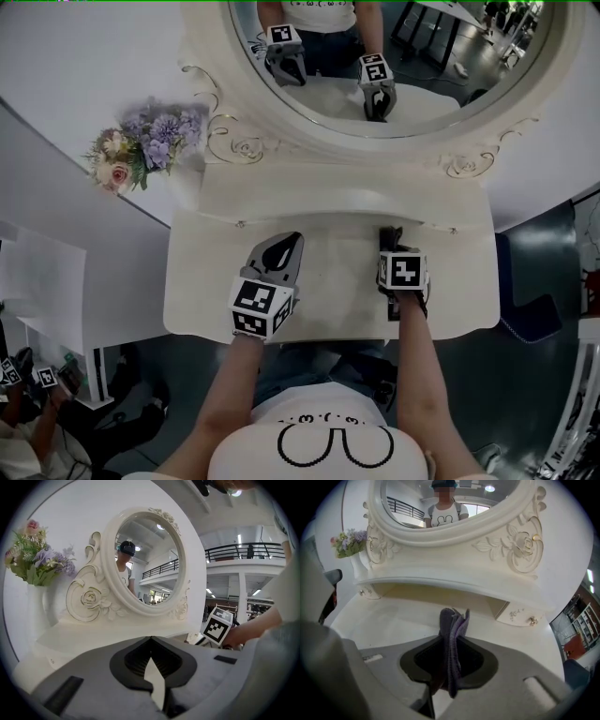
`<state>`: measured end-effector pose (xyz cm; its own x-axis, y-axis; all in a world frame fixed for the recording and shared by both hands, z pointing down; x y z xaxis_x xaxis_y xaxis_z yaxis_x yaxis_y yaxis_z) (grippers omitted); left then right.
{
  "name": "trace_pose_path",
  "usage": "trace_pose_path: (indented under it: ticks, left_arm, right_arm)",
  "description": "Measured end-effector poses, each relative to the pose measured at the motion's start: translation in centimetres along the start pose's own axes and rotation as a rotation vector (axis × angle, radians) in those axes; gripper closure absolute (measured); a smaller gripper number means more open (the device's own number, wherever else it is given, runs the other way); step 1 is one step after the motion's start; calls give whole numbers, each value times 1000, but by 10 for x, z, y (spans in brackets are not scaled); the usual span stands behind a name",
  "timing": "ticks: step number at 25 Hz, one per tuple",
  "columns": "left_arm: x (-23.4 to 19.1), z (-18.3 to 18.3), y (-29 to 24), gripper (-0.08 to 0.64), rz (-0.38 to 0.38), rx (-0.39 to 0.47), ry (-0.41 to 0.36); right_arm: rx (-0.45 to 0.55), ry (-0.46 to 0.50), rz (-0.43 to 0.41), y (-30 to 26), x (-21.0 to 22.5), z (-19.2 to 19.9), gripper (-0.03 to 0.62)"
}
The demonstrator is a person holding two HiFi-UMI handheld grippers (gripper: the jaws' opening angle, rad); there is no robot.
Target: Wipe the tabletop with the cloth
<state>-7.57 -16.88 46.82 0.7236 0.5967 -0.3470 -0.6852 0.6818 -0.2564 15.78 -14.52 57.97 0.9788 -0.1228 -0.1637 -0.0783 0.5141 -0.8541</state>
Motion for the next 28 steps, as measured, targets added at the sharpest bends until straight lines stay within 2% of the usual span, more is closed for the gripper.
trace_pose_path:
  ticks: [10,18,28]
  left_arm:
    - [-42,0,31,561,-49,20,27]
    - [-68,-2,56,561,-102,44,40]
    - [-93,-2,83,561,-159,54,8]
  right_arm:
    - [10,-45,-74,-3,-53,-20,511]
    - [6,-29,-132,-4,-97,-34,511]
    - [22,-58,-182,-5,-146,-48,511]
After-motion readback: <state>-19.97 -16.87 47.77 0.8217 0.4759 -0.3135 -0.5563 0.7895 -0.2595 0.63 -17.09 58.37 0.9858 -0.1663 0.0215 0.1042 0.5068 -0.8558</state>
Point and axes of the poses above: the fingertips, and each gripper's own axes: y backward along the fingers, x to its right, z out of its underside, the point moved 2 cm from there along y, backward along the fingers, and after that the axes turned 9 degrees about y, right-handed, at the moved point
